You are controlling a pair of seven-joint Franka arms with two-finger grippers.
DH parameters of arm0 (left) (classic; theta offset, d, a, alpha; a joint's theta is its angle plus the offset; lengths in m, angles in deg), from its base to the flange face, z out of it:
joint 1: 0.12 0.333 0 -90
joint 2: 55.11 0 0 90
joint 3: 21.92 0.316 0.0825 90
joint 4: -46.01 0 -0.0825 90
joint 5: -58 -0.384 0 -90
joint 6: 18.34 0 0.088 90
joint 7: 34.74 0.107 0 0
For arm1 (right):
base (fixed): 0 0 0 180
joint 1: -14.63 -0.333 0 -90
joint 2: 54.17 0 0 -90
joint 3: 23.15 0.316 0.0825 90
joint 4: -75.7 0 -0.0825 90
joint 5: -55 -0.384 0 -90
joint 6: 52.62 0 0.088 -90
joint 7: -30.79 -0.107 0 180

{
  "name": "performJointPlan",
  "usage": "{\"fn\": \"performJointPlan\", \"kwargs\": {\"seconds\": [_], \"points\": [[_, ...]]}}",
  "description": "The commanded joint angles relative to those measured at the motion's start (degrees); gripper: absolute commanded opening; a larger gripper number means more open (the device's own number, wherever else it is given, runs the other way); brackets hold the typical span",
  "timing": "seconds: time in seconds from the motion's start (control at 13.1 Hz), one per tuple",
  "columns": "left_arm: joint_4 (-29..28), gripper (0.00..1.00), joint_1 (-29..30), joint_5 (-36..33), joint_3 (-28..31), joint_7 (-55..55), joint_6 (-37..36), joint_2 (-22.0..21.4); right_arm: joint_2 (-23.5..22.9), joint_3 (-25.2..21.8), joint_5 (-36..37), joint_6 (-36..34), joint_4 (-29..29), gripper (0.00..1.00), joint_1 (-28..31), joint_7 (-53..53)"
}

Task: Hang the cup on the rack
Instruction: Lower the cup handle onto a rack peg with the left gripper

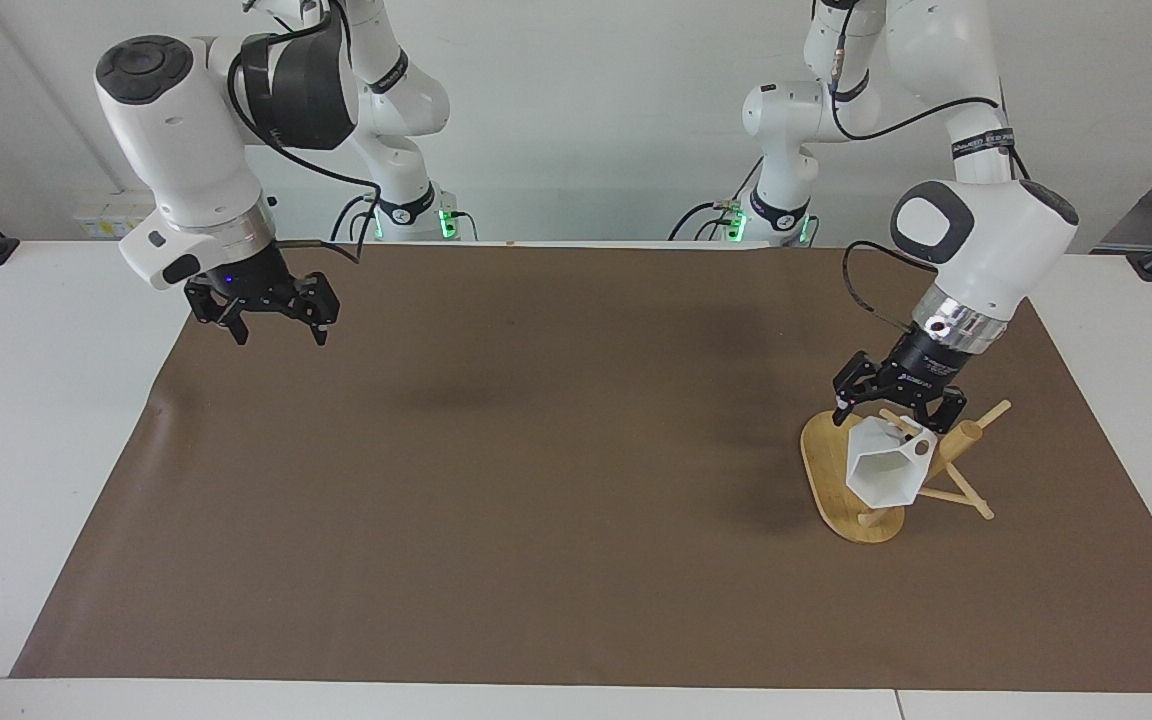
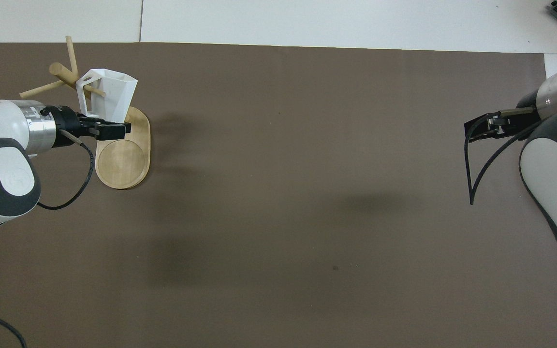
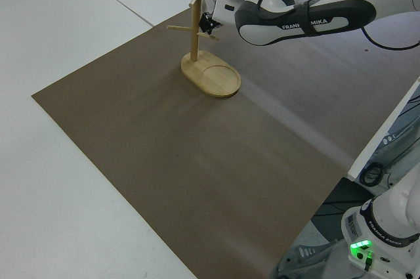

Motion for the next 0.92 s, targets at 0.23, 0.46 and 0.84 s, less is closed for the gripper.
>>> {"fn": "performJointPlan", "kwargs": {"seconds": [0.23,0.46,0.84], "points": [[4.01,1.0,0.53,-5.8,0.34,0.1,-9.06,-0.65,1.23,0.4,0.23,-0.49,-1.03,1.0,0.34,-1.01],[4.89,1.0,0.53,-7.48,0.25,5.44,-14.17,-2.66,1.23,0.4,0.23,-0.49,-1.03,1.0,0.34,-1.01],[4.89,1.0,0.97,-7.48,0.34,19.94,-20.41,-6.26,1.23,0.4,0.23,-0.58,-1.03,1.0,0.34,-1.01]]}}
